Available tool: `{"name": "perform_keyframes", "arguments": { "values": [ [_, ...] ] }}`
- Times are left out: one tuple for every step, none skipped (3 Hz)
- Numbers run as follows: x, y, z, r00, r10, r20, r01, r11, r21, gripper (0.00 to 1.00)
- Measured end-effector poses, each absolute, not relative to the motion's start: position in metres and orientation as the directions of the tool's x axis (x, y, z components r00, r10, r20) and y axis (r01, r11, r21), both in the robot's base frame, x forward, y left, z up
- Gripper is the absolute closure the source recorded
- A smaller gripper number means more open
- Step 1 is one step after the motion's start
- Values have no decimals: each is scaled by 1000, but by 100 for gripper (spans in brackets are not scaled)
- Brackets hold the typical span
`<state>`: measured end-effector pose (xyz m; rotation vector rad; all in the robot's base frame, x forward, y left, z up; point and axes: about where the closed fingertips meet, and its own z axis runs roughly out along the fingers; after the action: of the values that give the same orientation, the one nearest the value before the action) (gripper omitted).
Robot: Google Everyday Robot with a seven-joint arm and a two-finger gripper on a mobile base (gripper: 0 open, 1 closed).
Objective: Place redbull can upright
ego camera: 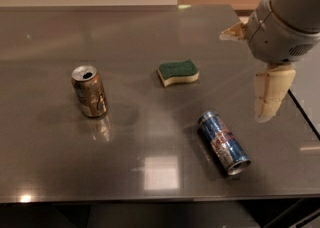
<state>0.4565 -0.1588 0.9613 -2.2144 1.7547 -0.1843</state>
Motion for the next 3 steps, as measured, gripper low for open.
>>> {"name": "perform_keyframes", "arguments": {
  "values": [
    [452, -147, 957, 408, -910, -77, -872, -363, -330, 0],
    [440, -145, 952, 547, -834, -71, -798, -495, -344, 0],
    [429, -150, 950, 662, -748, -44, -708, -605, -364, 0]
  ]
}}
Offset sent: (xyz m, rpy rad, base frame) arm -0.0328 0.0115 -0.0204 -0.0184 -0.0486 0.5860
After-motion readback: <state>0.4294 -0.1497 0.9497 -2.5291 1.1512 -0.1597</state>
